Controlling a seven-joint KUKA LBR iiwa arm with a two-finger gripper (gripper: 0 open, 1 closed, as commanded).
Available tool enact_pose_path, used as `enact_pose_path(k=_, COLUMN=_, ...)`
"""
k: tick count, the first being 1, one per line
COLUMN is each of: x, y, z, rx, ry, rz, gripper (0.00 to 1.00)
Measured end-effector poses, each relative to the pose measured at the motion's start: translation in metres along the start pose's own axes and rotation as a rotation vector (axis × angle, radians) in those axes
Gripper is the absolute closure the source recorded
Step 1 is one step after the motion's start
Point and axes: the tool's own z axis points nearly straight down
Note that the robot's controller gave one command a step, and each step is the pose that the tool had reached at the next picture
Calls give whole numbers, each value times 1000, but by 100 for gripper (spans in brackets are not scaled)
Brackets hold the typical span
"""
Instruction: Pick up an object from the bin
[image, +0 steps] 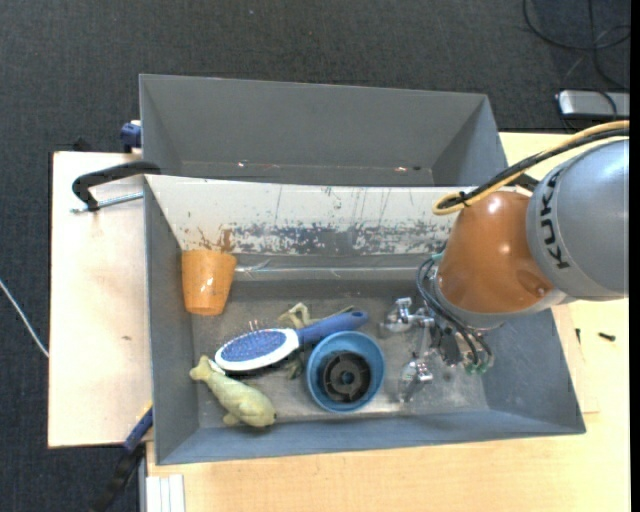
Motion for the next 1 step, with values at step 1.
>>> enact_pose_path(k=1, x=-19, y=74, z=-24, rx=0, ry=-6, rz=-116, gripper=0)
